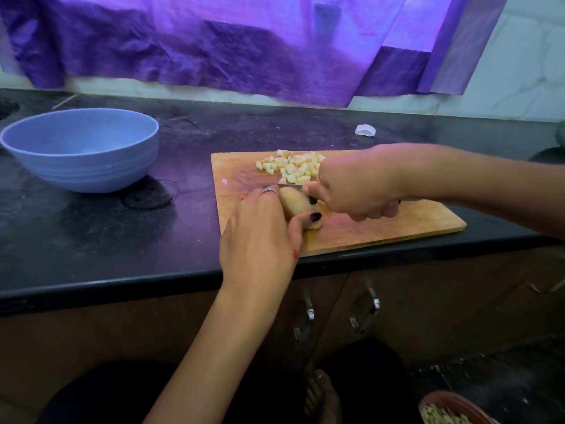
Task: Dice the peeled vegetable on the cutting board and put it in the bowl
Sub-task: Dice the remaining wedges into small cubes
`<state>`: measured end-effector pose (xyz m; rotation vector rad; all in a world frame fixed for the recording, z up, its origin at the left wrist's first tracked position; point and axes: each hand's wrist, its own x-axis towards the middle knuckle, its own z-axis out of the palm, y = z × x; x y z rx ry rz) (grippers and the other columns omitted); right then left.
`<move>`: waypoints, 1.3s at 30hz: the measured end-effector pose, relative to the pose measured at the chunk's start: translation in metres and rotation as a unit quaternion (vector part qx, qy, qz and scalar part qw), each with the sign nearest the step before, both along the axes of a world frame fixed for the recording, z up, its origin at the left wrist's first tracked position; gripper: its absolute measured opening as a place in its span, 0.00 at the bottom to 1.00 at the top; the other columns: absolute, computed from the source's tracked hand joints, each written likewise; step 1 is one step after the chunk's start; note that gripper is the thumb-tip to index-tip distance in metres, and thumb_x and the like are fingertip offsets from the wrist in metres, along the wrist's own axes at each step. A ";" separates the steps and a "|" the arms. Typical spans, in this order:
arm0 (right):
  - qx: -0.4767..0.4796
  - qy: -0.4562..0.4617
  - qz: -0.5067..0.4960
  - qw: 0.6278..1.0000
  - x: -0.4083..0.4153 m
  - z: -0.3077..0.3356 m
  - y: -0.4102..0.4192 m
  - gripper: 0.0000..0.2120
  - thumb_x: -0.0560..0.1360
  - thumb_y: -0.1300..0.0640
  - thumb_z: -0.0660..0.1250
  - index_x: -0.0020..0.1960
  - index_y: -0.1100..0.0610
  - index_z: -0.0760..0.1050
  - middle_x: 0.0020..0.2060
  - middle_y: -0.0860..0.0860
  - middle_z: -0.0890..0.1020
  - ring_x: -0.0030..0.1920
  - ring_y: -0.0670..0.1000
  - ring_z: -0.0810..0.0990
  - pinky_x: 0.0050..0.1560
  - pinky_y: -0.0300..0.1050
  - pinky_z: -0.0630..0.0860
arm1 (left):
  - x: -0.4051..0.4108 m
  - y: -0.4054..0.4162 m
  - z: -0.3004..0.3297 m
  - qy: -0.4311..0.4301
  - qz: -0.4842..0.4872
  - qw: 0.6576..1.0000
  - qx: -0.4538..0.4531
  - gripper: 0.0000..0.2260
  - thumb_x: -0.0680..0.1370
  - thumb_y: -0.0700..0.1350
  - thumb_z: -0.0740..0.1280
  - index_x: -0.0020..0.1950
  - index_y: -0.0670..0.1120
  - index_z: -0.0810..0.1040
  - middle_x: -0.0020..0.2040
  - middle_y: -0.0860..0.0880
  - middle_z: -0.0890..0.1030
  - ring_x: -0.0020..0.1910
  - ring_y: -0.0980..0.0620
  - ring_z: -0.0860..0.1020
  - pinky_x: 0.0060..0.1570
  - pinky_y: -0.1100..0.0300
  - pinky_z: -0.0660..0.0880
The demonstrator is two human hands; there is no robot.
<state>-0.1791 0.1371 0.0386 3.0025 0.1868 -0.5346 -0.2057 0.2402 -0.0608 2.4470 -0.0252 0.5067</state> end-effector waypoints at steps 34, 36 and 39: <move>-0.016 -0.150 0.133 0.980 0.001 -0.024 -0.033 0.22 0.82 0.45 0.48 0.34 0.53 0.67 0.31 0.52 0.74 0.34 0.52 0.73 0.41 0.49 0.74 | 0.004 -0.009 -0.004 -0.055 0.026 0.998 0.014 0.21 0.73 0.59 0.68 0.57 0.45 0.77 0.59 0.51 0.73 0.62 0.51 0.69 0.63 0.60 0.57; -0.017 -0.116 0.122 0.986 -0.002 -0.017 -0.036 0.22 0.82 0.45 0.48 0.34 0.53 0.66 0.32 0.52 0.73 0.33 0.50 0.71 0.38 0.47 0.71 | 0.004 -0.008 -0.002 -0.054 0.020 0.998 0.018 0.22 0.73 0.60 0.67 0.59 0.45 0.77 0.60 0.50 0.74 0.64 0.51 0.69 0.65 0.61 0.53; -0.043 -0.062 0.117 0.990 -0.010 0.002 -0.040 0.23 0.82 0.45 0.48 0.35 0.55 0.67 0.33 0.53 0.74 0.32 0.51 0.72 0.36 0.46 0.69 | 0.004 -0.007 -0.001 -0.033 0.019 0.999 0.014 0.24 0.73 0.62 0.66 0.63 0.47 0.75 0.61 0.52 0.72 0.65 0.53 0.67 0.63 0.61 0.63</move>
